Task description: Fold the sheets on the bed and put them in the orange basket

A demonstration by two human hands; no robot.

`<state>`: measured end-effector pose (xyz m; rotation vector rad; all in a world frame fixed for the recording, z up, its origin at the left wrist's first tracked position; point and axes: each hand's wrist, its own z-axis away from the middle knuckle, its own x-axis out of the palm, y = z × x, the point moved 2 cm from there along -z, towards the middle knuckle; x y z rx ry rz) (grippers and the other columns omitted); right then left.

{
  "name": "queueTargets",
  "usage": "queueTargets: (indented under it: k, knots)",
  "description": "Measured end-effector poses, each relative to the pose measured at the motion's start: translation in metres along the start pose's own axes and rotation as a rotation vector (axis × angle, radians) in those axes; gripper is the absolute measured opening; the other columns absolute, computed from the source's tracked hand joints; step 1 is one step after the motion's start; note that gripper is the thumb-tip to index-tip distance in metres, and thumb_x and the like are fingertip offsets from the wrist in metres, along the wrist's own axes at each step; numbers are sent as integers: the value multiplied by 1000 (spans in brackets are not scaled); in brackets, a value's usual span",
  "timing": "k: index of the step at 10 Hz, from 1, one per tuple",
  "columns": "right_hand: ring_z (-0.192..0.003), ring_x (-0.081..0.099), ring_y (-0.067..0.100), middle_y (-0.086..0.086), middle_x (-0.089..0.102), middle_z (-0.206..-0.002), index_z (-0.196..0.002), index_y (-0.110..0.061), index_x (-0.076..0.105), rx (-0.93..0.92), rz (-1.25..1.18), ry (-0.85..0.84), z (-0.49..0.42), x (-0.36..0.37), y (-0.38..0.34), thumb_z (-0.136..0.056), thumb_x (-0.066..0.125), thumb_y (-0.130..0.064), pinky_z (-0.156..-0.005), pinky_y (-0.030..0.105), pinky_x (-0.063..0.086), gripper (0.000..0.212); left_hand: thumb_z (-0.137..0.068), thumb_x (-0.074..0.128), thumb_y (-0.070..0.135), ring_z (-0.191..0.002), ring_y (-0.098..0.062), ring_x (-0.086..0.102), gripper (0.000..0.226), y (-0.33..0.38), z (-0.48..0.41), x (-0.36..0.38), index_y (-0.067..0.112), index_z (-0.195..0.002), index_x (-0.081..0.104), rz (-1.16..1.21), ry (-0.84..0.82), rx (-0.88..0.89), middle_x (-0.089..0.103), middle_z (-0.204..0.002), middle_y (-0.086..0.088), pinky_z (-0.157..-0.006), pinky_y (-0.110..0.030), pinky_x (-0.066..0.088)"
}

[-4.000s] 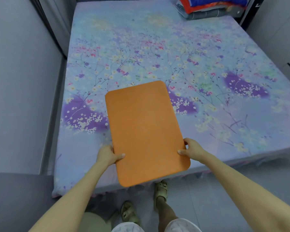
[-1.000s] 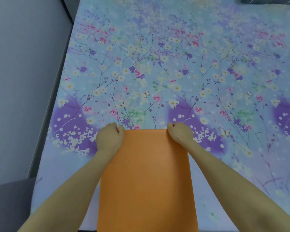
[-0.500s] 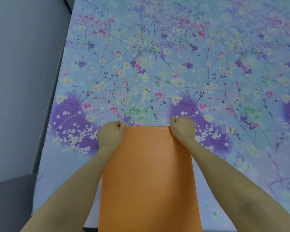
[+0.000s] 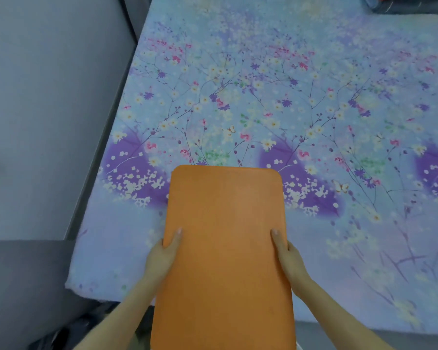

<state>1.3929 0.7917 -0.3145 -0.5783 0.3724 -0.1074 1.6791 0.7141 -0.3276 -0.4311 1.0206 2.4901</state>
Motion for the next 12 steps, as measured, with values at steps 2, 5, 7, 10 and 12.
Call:
queueTargets:
  k: [2, 5, 7, 10, 12]
  knots:
    - [-77, 67, 20, 4, 70, -85, -94, -11, 63, 56, -217, -63, 16, 9, -18, -89, 51, -55, -58, 29, 49, 46, -88, 37, 66, -96, -33, 62, 73, -18, 12, -7, 1, -104, 67, -134, 197, -24, 68, -103, -18, -85, -36, 49]
    - [-68, 64, 18, 5, 68, -78, -81, -8, 64, -74, -205, -24, 14, 65, -52, -91, 50, -52, -58, 27, 50, 47, -76, 44, 78, -78, -30, 65, 70, -35, -20, -66, 11, -74, 61, -7, 264, -75, 68, -80, -16, -83, -43, 53]
    - [-80, 66, 21, 9, 69, -92, -92, -6, 65, -47, -226, -75, 13, 170, -76, -90, 49, -57, -68, 30, 52, 54, -73, 54, 74, -89, -30, 65, 74, -26, -76, -173, 3, -87, 67, -17, 312, -58, 69, -93, -15, -88, -42, 52]
    - [-100, 61, 27, 7, 65, -109, -97, -11, 64, -116, -45, -84, 8, 258, -127, -80, 40, -75, -94, 45, 48, 71, -83, 52, 63, -76, -27, 57, 57, -26, -113, -262, 8, -66, 51, -84, 211, -5, 53, -67, -8, -76, -44, 51]
    - [-104, 53, 30, 10, 55, -117, -126, -4, 52, -132, 213, -84, 16, 239, -146, -92, 35, -62, -77, 32, 41, 70, -92, 44, 54, -77, -31, 55, 57, -12, -105, -263, 1, -72, 51, -264, 220, 11, 56, -83, -18, -71, -42, 47]
